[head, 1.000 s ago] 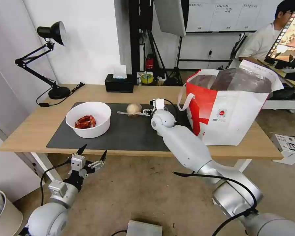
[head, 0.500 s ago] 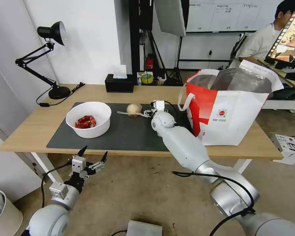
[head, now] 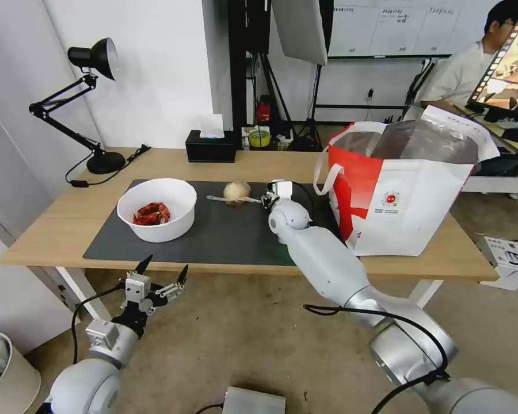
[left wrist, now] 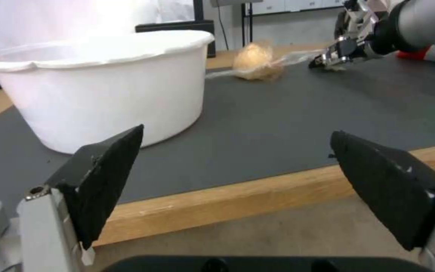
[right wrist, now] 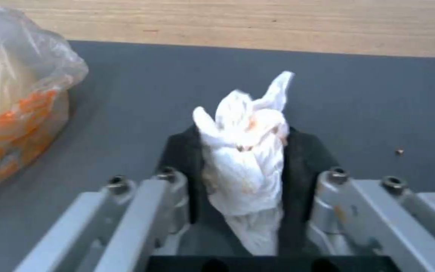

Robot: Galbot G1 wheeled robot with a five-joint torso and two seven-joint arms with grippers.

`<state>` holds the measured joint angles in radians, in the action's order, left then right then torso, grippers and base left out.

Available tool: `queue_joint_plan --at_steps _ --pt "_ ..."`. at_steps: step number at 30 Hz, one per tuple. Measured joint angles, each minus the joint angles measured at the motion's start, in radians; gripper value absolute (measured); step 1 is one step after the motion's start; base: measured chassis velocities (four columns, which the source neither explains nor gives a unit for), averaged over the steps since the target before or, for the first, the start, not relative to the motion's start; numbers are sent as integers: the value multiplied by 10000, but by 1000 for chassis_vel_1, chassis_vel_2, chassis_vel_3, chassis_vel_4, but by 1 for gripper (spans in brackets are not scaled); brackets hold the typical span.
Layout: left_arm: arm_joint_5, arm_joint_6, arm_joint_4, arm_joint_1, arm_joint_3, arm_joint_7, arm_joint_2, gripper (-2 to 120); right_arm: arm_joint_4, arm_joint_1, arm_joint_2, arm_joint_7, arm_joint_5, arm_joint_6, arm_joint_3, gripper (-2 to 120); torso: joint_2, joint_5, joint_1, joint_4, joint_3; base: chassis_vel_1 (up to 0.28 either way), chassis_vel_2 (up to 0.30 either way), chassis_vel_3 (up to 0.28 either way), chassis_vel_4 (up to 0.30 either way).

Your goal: Pick up the trash from the table and place it into the takeout bag.

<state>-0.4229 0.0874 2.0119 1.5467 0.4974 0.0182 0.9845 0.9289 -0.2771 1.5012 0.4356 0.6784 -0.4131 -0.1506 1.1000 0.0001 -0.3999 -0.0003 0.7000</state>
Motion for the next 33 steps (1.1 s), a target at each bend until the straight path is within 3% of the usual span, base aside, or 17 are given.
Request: queue_joint_plan --at_steps 8,11,17,22,25,29,32,33 --pt "0 12 -17 31 -4 0 33 100 656 -99 -342 -577 -41 801 -7 3 0 0 0 4 2 0 0 0 0" --pt "0 17 -12 34 -2 0 33 100 1073 -180 -543 -823 -22 961 -38 1 0 0 -1 4 1 0 0 0 0" --pt "0 25 88 72 21 12 62 100 4439 -864 -1888 -853 656 1012 -528 0 0 1 0 2 1 0 0 0 0" --pt "-17 24 152 150 35 63 95 100 6193 -1186 -2581 -525 639 823 -534 0 0 0 0 2 0 0 0 0 0" --pt "-33 4 221 233 52 83 89 100 7433 -1309 -3090 -154 586 589 -197 0 0 1 0 3 0 0 0 0 0" --pt "-35 -1 286 238 57 93 67 100 8174 -1295 -3508 39 635 383 192 0 0 2 0 4 -2 0 0 0 0" --pt "-42 -11 322 174 41 100 -2 100 9108 -892 -5068 398 1587 -200 1230 0 0 3 0 3 -1 0 0 0 0" --pt "-42 -11 322 174 41 100 -2 100 9108 -892 -5068 398 1587 -200 1230 0 0 3 0 3 -1 0 0 0 0"
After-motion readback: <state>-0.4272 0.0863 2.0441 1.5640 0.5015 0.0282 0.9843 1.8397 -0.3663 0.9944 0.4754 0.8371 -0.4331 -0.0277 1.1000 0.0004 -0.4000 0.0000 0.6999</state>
